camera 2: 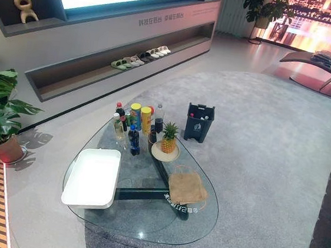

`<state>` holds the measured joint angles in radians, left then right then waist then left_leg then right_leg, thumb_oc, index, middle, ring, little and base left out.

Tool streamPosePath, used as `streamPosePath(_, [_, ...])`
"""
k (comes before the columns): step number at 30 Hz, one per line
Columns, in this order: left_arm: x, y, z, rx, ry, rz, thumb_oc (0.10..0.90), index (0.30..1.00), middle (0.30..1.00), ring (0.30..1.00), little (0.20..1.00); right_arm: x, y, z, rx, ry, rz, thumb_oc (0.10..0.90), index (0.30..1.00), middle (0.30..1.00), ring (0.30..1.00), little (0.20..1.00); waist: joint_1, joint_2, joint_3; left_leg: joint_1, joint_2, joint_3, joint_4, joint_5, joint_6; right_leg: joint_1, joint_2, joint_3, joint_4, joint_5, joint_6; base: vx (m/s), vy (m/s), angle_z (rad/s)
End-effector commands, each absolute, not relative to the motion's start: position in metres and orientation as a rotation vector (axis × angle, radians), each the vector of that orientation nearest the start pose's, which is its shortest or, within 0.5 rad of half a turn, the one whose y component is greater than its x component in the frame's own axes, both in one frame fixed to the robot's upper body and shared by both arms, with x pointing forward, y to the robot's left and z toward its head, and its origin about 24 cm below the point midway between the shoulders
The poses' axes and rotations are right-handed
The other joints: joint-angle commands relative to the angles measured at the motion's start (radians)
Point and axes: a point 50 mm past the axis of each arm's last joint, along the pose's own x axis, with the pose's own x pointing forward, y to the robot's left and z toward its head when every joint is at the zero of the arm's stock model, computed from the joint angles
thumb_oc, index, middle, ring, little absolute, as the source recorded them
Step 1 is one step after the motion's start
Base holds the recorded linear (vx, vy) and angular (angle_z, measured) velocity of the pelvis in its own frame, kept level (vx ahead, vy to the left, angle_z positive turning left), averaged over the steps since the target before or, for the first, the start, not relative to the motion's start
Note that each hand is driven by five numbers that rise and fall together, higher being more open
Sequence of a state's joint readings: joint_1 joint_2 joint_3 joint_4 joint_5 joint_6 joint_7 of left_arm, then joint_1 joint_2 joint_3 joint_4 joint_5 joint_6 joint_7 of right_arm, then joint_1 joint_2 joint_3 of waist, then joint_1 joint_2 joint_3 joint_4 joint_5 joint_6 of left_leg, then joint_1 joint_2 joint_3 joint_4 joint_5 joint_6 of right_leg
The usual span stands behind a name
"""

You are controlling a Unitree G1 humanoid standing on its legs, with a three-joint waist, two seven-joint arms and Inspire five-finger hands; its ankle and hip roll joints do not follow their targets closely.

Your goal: Wipe the table with a cloth and put it in the basket.

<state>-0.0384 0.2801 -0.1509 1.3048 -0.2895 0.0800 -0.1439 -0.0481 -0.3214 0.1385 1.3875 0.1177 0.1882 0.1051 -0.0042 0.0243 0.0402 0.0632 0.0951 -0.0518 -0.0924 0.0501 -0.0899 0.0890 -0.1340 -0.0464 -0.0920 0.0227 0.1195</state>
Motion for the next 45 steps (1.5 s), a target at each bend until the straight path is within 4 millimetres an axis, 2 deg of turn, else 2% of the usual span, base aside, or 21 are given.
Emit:
streamPosePath(1, [0.0982,0.2353,-0.1609,0.04,1.307,0.043,0.8,0.9,0.9,0.9,0.9,0.068,-0.2648,-0.1588,-0.181,1.525,-0.1,0.8,0.9,0.9,0.9,0.9,0.003,-0.012,0.039,0.021,-0.084,0.037,0.005,-0.074,0.043,0.005,0.051,-0.042,0.015,-0.018,-0.013,0.0,0.0,0.0])
streamPosePath(45, [0.0988,0.2356,-0.1605,0.024,1.299,0.04,0.8,0.9,0.9,0.9,0.9,0.067,-0.2657,-0.1587,-0.18,1.523,-0.106,0.8,0.9,0.9,0.9,0.9,0.003,-0.011,0.035,0.021,-0.083,0.045,0.005,-0.074,0.043,0.007,0.05,-0.048,0.013,-0.018,-0.013,0.0,0.0,0.0])
